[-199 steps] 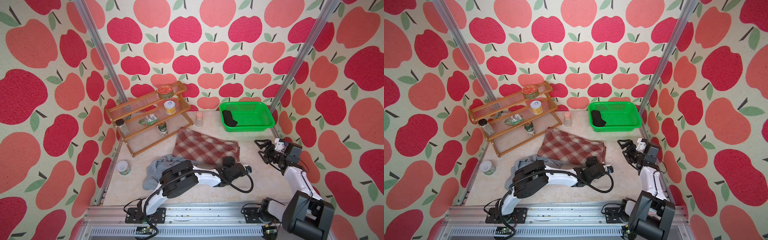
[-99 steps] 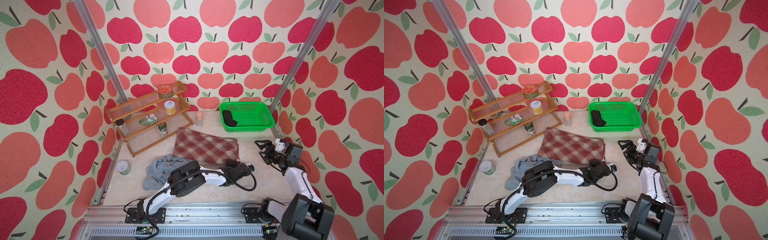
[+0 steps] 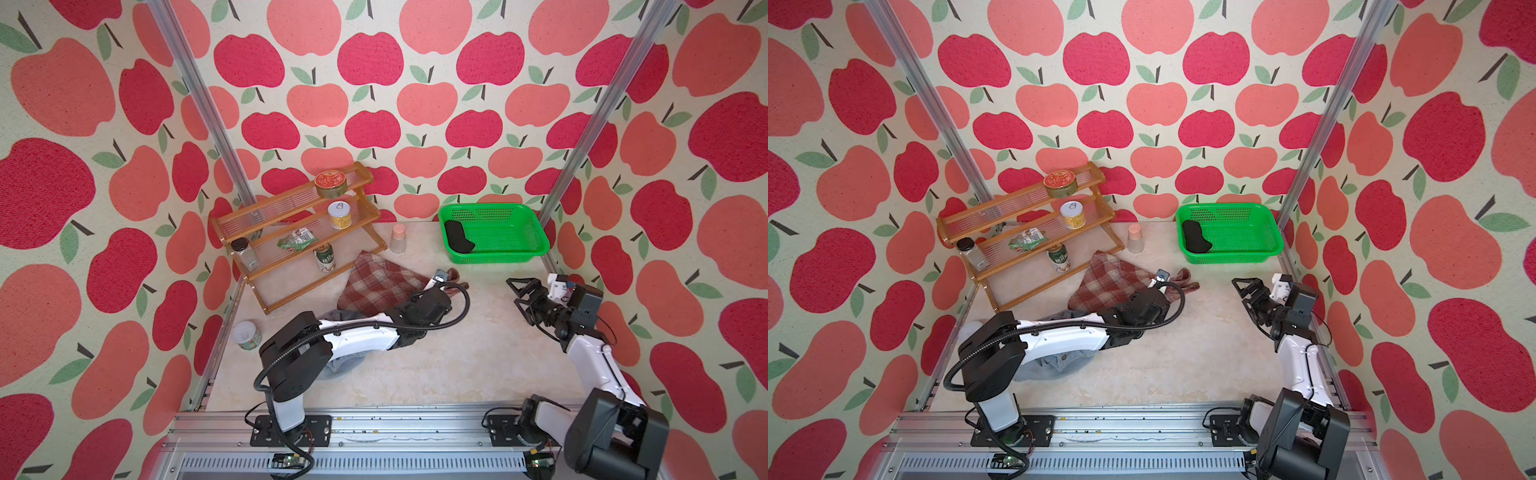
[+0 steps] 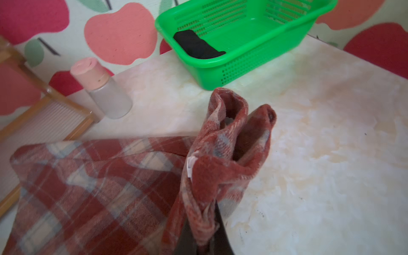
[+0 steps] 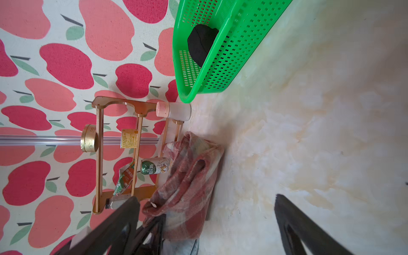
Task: Roll up the skirts
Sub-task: Roll the skirt at the center of the board.
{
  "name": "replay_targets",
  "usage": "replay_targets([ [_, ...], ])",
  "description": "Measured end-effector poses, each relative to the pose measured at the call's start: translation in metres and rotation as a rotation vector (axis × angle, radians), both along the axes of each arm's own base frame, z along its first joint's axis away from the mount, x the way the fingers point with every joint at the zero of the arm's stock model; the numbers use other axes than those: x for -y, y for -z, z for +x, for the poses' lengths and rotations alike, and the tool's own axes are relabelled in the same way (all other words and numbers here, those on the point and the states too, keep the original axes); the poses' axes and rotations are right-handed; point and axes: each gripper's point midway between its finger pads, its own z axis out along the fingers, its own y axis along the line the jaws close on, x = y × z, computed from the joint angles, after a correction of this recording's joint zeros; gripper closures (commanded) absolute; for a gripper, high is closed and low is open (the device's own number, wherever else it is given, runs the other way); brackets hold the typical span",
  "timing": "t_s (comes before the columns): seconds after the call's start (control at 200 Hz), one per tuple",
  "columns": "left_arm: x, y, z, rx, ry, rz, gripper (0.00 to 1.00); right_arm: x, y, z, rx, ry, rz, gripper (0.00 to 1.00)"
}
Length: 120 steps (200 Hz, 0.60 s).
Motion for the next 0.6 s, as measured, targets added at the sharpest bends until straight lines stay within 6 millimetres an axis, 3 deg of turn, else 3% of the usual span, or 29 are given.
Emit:
replay_targets([
  [0.165, -0.034, 0.049, -0.011, -0.160, -0.126, -0.056, 1.00, -0.037, 0.004, -0.010, 0.000, -0.130, -0.038, 0.03],
  [0.3, -0.047, 0.068, -0.020, -0.242, -0.212, -0.102, 1.00, -0.059, 0.006, -0.015, 0.002, -0.216, -0.064, 0.02],
  [0.52, -0.075, 0.106, -0.021, -0.370, -0.363, -0.186, 1.00, -0.090, 0.039, -0.024, -0.088, -0.340, -0.090, 0.02],
  [0.6, -0.077, 0.110, -0.018, -0.390, -0.389, -0.221, 0.99, -0.094, 0.051, -0.023, -0.120, -0.360, -0.098, 0.05],
])
